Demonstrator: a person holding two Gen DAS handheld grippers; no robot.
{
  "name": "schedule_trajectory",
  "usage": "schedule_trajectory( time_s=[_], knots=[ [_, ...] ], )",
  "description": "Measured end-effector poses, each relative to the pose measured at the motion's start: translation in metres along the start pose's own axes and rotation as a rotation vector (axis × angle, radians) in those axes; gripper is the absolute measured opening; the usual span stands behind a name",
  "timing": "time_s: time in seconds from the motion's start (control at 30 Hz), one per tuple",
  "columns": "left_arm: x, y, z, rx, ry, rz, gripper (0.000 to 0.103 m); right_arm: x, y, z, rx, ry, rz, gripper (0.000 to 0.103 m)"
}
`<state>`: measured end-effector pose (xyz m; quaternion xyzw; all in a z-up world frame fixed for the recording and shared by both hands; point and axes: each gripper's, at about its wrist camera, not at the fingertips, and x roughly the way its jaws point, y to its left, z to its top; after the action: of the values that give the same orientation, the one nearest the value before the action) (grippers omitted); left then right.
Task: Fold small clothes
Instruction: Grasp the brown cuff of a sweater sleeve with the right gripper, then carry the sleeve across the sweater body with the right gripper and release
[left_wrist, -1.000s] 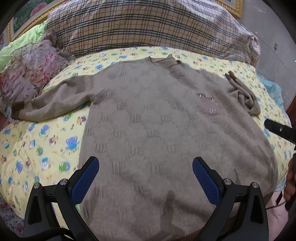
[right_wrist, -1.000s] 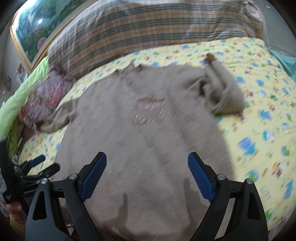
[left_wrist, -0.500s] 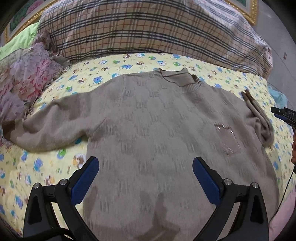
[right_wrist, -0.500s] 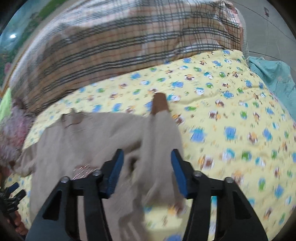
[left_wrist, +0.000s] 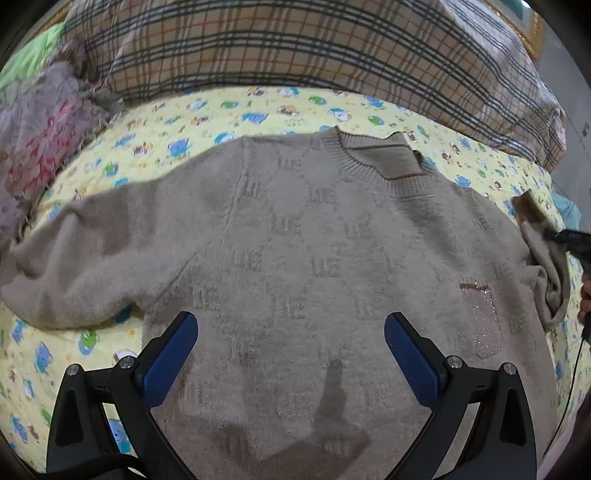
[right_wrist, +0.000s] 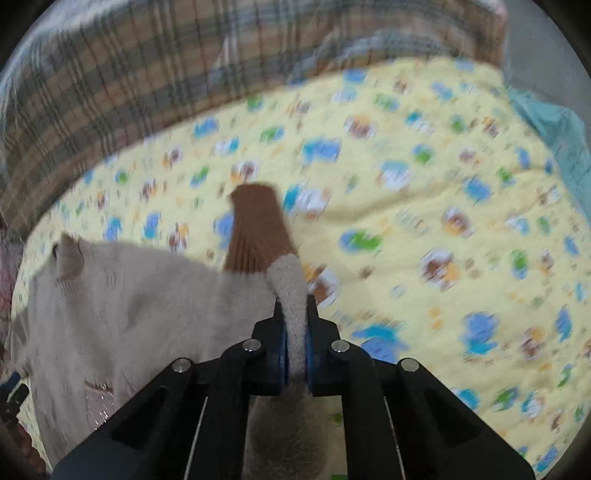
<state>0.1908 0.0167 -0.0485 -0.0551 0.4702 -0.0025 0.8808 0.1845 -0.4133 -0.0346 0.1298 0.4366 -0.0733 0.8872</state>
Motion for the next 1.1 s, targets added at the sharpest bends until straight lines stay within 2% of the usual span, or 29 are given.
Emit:
schedule_trajectory(
  time_s=[0.07, 0.17, 0.27, 0.3, 0.37, 0.43, 0.57, 0.7, 0.77, 0.87, 0.97, 1.1],
  knots=[
    [0.003, 0.004, -0.004, -0.014, 0.015, -0.008, 0.101, -0.026, -0.004, 0.008, 0.029, -0.077, 0.017, 0.008],
    [0.001, 0.007, -0.011, -0.016, 0.022, -0.017, 0.101, -0.077, 0.004, 0.022, 0.059, -0.238, 0.120, 0.008],
    [-0.010, 0.014, -0.015, -0.031, 0.003, -0.022, 0.101, -0.114, 0.032, 0.038, 0.067, -0.334, 0.231, 0.008],
    [-0.013, 0.016, -0.016, -0.040, 0.000, -0.026, 0.101, -0.127, 0.052, 0.041, 0.052, -0.365, 0.295, 0.008],
    [-0.020, 0.024, -0.017, -0.065, -0.012, -0.039, 0.101, -0.140, 0.085, 0.042, 0.007, -0.388, 0.367, 0.008],
    [-0.026, 0.030, -0.018, -0.084, -0.020, -0.047, 0.101, -0.140, 0.134, 0.037, -0.052, -0.371, 0.473, 0.008],
    [-0.030, 0.043, -0.022, -0.114, -0.018, -0.050, 0.101, -0.099, 0.220, 0.013, -0.160, -0.268, 0.563, 0.008],
    [-0.029, 0.054, -0.025, -0.143, -0.003, -0.076, 0.101, -0.041, 0.281, -0.028, -0.235, -0.046, 0.703, 0.012],
    [-0.027, 0.054, -0.023, -0.140, 0.001, -0.090, 0.101, -0.026, 0.298, -0.050, -0.291, 0.029, 0.710, 0.013],
    [-0.020, 0.047, -0.014, -0.121, 0.008, -0.129, 0.101, -0.021, 0.298, -0.069, -0.311, 0.062, 0.704, 0.013],
    [-0.009, 0.037, -0.004, -0.111, 0.024, -0.154, 0.101, -0.022, 0.271, -0.070, -0.245, 0.056, 0.705, 0.015],
    [0.020, 0.025, 0.009, -0.104, 0.073, -0.168, 0.101, -0.034, 0.225, -0.067, -0.157, 0.008, 0.656, 0.021]
  ],
)
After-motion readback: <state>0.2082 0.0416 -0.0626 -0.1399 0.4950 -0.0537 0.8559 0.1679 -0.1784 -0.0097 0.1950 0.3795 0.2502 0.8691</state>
